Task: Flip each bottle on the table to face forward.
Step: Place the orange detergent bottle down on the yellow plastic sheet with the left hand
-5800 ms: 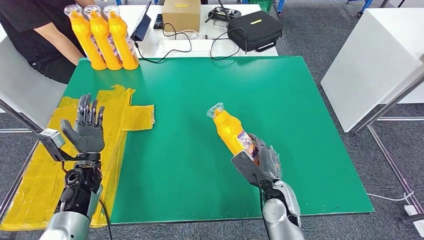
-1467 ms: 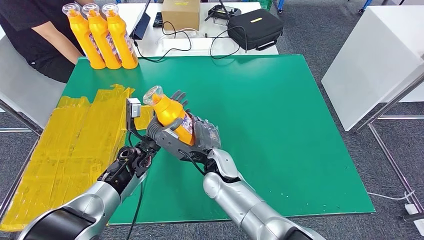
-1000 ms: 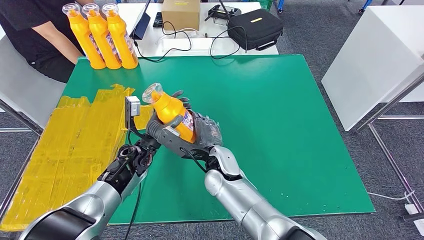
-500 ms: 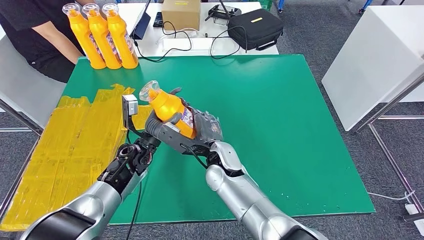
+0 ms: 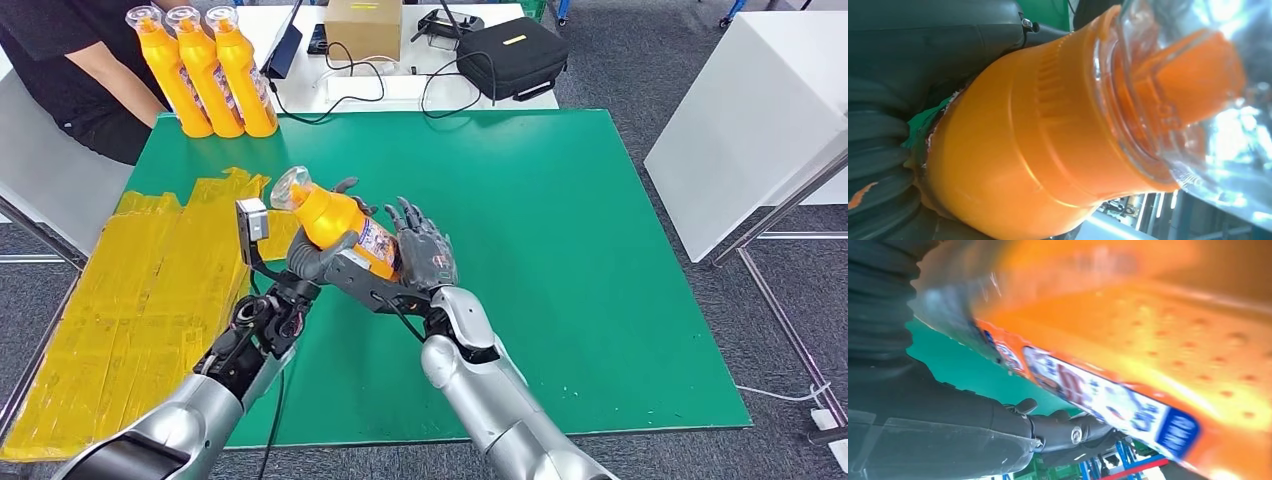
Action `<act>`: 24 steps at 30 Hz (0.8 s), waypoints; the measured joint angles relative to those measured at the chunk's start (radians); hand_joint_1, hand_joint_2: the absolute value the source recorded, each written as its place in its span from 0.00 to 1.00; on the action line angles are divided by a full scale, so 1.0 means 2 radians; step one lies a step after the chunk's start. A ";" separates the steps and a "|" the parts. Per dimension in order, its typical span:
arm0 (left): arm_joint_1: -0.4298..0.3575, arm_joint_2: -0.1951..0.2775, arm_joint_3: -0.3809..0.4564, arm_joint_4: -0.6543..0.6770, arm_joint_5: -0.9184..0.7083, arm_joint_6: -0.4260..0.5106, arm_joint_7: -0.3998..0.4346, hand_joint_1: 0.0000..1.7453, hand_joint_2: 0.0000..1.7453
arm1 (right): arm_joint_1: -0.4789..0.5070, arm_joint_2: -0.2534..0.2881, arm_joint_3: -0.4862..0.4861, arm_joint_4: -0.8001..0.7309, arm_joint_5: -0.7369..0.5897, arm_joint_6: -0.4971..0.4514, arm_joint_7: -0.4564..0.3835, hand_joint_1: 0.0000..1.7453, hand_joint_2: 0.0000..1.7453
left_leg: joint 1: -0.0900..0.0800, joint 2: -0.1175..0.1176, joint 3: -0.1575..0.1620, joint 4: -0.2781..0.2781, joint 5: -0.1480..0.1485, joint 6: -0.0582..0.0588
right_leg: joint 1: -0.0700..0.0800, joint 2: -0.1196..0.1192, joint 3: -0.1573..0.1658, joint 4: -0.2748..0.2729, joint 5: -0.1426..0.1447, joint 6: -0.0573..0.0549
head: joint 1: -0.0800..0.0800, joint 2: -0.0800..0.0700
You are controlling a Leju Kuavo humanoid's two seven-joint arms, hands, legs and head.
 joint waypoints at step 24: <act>0.023 0.008 0.007 -0.011 -0.009 0.002 -0.001 1.00 1.00 | 0.018 0.001 -0.032 -0.050 0.009 0.007 -0.004 0.00 0.00 | 0.000 0.000 0.000 0.000 0.000 0.000 | 0.000 0.000 0.000 0.000 0.000 0.000 | 0.000 0.000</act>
